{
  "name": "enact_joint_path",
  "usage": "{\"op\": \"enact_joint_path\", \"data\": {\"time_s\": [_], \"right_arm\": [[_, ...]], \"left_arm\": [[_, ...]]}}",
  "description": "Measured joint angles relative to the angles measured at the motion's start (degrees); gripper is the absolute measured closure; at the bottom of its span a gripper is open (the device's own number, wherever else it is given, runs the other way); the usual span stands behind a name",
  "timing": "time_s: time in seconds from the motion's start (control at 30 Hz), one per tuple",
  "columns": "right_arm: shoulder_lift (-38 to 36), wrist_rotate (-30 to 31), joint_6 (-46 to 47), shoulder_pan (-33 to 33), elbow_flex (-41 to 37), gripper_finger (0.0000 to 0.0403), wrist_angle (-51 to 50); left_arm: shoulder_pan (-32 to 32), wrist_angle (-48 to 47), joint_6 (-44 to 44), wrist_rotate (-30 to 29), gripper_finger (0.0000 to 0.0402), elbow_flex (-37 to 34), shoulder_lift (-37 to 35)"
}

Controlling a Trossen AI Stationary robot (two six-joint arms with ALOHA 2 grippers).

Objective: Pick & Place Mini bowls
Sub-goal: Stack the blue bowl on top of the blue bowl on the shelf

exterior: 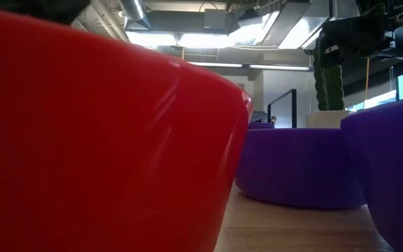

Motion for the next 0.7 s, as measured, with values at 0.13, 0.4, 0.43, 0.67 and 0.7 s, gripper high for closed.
{"op": "enact_joint_path", "data": {"time_s": [0.13,0.4,0.43,0.67,0.7], "right_arm": [[0.0,0.0,0.0,0.0,0.0,0.0393,0.0],[0.0,0.0,0.1,0.0,0.0,0.0393,0.0],[0.0,0.0,0.1,0.0,0.0,0.0393,0.0],[0.0,0.0,0.2,0.0,0.0,0.0393,-0.6],[0.0,0.0,0.2,0.0,0.0,0.0393,-0.6]], "left_arm": [[-3.6,-5.3,-0.3,-0.5,0.0399,6.0,6.5],[-11.1,-18.6,4.8,-9.5,0.0399,23.7,27.6],[-11.6,-22.8,5.2,-11.9,0.0399,26.8,30.1],[-13.0,-50.6,-1.5,-21.7,0.0393,39.3,46.7],[-13.3,-52.4,-2.8,-21.6,0.0391,39.7,48.6]]}}
